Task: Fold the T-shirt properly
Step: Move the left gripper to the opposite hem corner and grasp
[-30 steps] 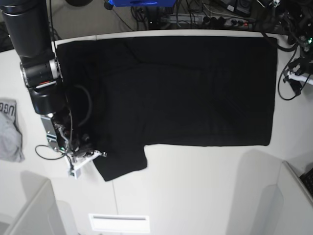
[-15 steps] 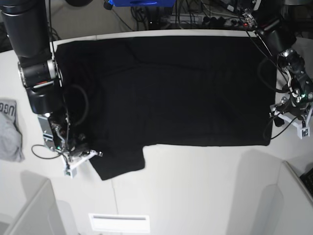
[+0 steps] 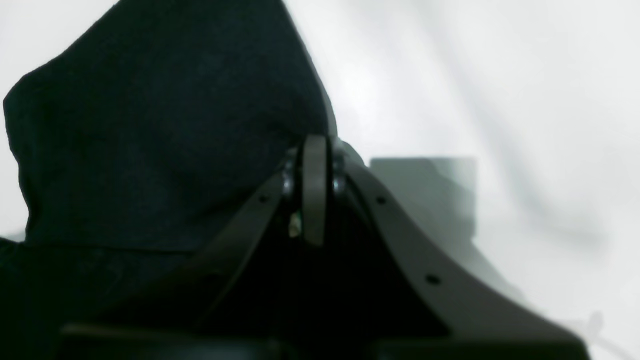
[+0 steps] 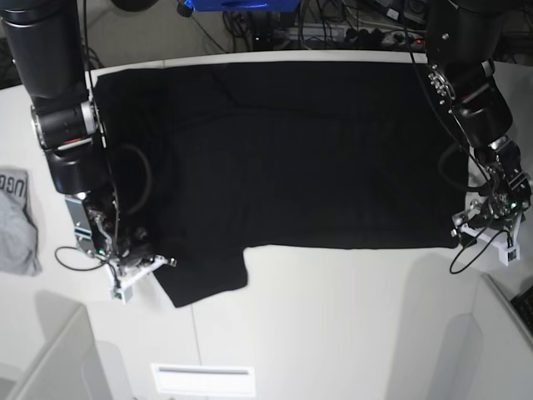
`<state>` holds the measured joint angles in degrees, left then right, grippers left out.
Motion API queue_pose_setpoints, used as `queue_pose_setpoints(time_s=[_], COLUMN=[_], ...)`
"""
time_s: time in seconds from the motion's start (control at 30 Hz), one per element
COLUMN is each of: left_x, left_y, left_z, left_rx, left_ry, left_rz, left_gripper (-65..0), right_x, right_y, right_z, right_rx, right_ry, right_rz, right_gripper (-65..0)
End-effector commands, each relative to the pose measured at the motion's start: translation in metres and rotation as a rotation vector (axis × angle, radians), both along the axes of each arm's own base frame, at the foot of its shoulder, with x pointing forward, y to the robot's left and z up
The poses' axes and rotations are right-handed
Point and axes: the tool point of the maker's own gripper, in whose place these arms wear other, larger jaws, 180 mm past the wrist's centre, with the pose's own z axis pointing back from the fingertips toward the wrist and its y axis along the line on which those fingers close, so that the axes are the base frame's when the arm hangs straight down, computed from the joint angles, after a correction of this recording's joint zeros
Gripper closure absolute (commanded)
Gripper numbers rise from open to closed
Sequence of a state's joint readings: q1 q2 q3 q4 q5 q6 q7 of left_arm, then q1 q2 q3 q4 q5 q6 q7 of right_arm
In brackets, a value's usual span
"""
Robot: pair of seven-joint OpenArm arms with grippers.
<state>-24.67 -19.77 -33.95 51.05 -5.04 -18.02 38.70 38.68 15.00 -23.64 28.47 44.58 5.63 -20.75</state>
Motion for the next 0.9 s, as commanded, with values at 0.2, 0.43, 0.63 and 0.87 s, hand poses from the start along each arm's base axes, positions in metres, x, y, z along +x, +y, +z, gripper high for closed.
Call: queue_pose_setpoints(time_s=[0.2,0.43,0.63,0.87], left_x=[0.034,0.044,0.043,0.040], left_y=[-0.013,-0.020,-0.024,-0.025], left_z=[0.004,-0.009,-0.013,-0.017], left_rx=[0.039,0.003,-0.002,-0.008], left_ry=[-0.028,-0.029,-0.022,-0.018], left_rz=[-0.091,-0.087,-0.091,-0.091], left_gripper=[-51.7,-51.7,-51.5,-8.9], right_x=[0.020,0.020,0.020,0.020], right_y=[-0.004,-0.005,-0.005,-0.005], right_z=[0.024,0.025,0.025,0.024], right_rx=[-0.001,-0.002,-0.002,-0.002], right_ry=[-0.068,-0.068,-0.068,-0.068], right_rz=[-0.002,-0.003,-0.003,-0.003], right_gripper=[0.0,0.0,0.0,0.0])
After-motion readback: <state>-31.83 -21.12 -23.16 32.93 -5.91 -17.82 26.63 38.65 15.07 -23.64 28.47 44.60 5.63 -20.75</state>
